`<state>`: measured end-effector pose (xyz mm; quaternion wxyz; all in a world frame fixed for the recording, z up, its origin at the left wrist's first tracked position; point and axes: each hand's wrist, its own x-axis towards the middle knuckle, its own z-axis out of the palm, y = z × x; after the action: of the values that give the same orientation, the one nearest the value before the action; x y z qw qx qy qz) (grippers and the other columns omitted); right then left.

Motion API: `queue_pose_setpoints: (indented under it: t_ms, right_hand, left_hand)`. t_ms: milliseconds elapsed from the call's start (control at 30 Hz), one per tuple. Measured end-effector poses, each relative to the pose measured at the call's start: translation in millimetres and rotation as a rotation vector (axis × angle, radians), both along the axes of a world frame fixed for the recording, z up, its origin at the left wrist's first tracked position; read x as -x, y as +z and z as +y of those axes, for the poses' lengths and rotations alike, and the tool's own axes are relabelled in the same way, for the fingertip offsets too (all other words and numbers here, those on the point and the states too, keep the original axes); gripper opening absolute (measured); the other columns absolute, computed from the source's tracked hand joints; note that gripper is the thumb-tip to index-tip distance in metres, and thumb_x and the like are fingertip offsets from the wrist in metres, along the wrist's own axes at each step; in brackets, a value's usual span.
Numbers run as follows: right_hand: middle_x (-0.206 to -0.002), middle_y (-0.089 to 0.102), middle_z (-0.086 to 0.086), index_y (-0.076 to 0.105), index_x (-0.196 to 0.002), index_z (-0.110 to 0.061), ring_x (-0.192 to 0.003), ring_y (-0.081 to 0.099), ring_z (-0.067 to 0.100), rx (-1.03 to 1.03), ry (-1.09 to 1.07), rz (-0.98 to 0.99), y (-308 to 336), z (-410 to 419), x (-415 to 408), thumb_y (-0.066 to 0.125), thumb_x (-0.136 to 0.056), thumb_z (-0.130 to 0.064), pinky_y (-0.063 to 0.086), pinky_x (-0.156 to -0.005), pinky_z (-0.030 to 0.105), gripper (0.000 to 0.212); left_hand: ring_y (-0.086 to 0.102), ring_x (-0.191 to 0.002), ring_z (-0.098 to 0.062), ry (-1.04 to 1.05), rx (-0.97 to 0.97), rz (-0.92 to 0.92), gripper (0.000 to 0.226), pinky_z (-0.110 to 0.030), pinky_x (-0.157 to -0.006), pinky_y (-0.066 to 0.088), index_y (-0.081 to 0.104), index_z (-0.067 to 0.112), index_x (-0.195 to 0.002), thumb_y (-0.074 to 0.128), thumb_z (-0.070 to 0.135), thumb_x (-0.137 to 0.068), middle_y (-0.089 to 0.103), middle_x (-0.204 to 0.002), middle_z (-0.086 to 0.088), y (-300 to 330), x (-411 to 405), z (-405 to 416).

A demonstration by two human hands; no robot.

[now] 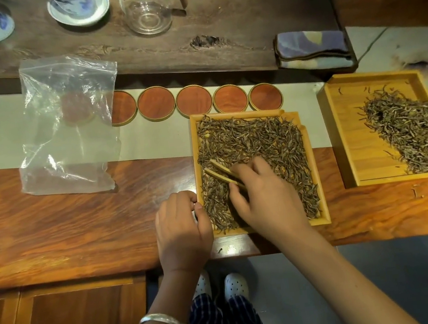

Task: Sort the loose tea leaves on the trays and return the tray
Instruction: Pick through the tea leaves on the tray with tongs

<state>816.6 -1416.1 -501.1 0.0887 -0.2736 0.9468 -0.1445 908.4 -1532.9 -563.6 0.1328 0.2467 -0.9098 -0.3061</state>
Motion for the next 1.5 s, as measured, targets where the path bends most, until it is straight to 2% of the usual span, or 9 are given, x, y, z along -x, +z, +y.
queue_pose_setpoints:
  t_ms: [133, 333, 500, 600, 733, 933, 1100, 1233, 1500]
  right_hand:
    - [-0.103, 0.05, 0.002, 0.056, -0.121, -0.018, -0.071, 0.06, 0.021, 0.053, 0.007, -0.02, 2, 6, -4, 0.049, -0.094, -0.032, 0.053, -0.052, 0.036, 0.031]
    - [-0.098, 0.053, 0.001, 0.061, -0.114, -0.017, -0.061, 0.059, 0.018, 0.065, -0.048, 0.005, 6, 31, -18, 0.057, -0.09, -0.028, 0.049, -0.041, 0.031, 0.027]
    - [-0.1, 0.053, 0.003, 0.06, -0.114, -0.017, -0.063, 0.061, 0.021, 0.021, -0.025, -0.018, 3, 22, -20, 0.055, -0.091, -0.029, 0.051, -0.044, 0.033, 0.027]
    - [-0.103, 0.051, 0.003, 0.058, -0.118, -0.018, -0.068, 0.061, 0.02, 0.011, -0.039, -0.022, 2, 16, -14, 0.051, -0.093, -0.03, 0.052, -0.048, 0.035, 0.028]
    - [-0.1, 0.052, 0.003, 0.059, -0.114, -0.016, -0.065, 0.059, 0.018, 0.046, -0.037, 0.008, 4, 10, -11, 0.053, -0.092, -0.029, 0.05, -0.046, 0.032, 0.026]
    - [-0.105, 0.051, 0.004, 0.057, -0.117, -0.017, -0.067, 0.061, 0.023, 0.013, -0.038, -0.021, 2, 7, -13, 0.049, -0.094, -0.032, 0.05, -0.05, 0.033, 0.029]
    - [-0.097, 0.053, 0.002, 0.061, -0.112, -0.017, -0.06, 0.059, 0.019, 0.088, -0.011, 0.008, 6, 5, -20, 0.057, -0.09, -0.028, 0.049, -0.043, 0.031, 0.025]
    - [-0.099, 0.052, 0.002, 0.059, -0.113, -0.018, -0.063, 0.059, 0.019, 0.013, 0.093, -0.006, 4, 0, -27, 0.049, -0.092, -0.031, 0.05, -0.044, 0.032, 0.026]
    - [-0.098, 0.052, 0.0, 0.059, -0.114, -0.018, -0.06, 0.058, 0.015, 0.082, 0.002, -0.008, 5, 32, -29, 0.054, -0.091, -0.029, 0.05, -0.041, 0.029, 0.026]
  left_hand:
    - [0.042, -0.071, -0.017, 0.0, 0.002, 0.003, 0.019, -0.03, -0.068, 0.033, 0.055, 0.009, -0.086, 0.039, 0.02, -0.087, 0.051, -0.077, -0.004, 0, 0, 0]
    - [0.041, -0.07, -0.018, 0.0, 0.017, 0.02, 0.018, -0.03, -0.067, 0.032, 0.055, 0.008, -0.084, 0.04, 0.018, -0.087, 0.05, -0.076, -0.005, 0, 1, 0]
    - [0.044, -0.07, -0.02, -0.012, 0.023, 0.017, 0.018, -0.034, -0.066, 0.036, 0.055, 0.007, -0.085, 0.04, 0.017, -0.087, 0.051, -0.076, -0.006, 1, 1, 0]
    - [0.043, -0.07, -0.019, -0.018, 0.015, 0.013, 0.018, -0.034, -0.066, 0.036, 0.055, 0.007, -0.085, 0.04, 0.017, -0.087, 0.05, -0.077, -0.005, 1, 1, 0]
    - [0.043, -0.071, -0.019, -0.017, 0.006, 0.002, 0.017, -0.034, -0.066, 0.036, 0.054, 0.008, -0.086, 0.041, 0.018, -0.087, 0.05, -0.077, -0.005, 1, 1, -1]
    - [0.041, -0.07, -0.018, -0.018, 0.012, 0.003, 0.018, -0.032, -0.066, 0.034, 0.054, 0.009, -0.084, 0.04, 0.019, -0.087, 0.049, -0.076, -0.005, 0, 1, -1]
    - [0.042, -0.07, -0.018, -0.022, 0.02, 0.004, 0.018, -0.031, -0.067, 0.033, 0.054, 0.008, -0.085, 0.04, 0.018, -0.088, 0.05, -0.076, -0.005, 0, 0, -1]
    - [0.042, -0.069, -0.021, -0.018, 0.018, -0.004, 0.018, -0.036, -0.065, 0.036, 0.053, 0.008, -0.083, 0.039, 0.019, -0.087, 0.049, -0.075, -0.006, 0, 2, 0]
    - [0.042, -0.07, -0.02, -0.012, -0.019, -0.019, 0.02, -0.036, -0.066, 0.036, 0.053, 0.009, -0.084, 0.038, 0.022, -0.086, 0.049, -0.076, -0.004, 1, 2, -1]
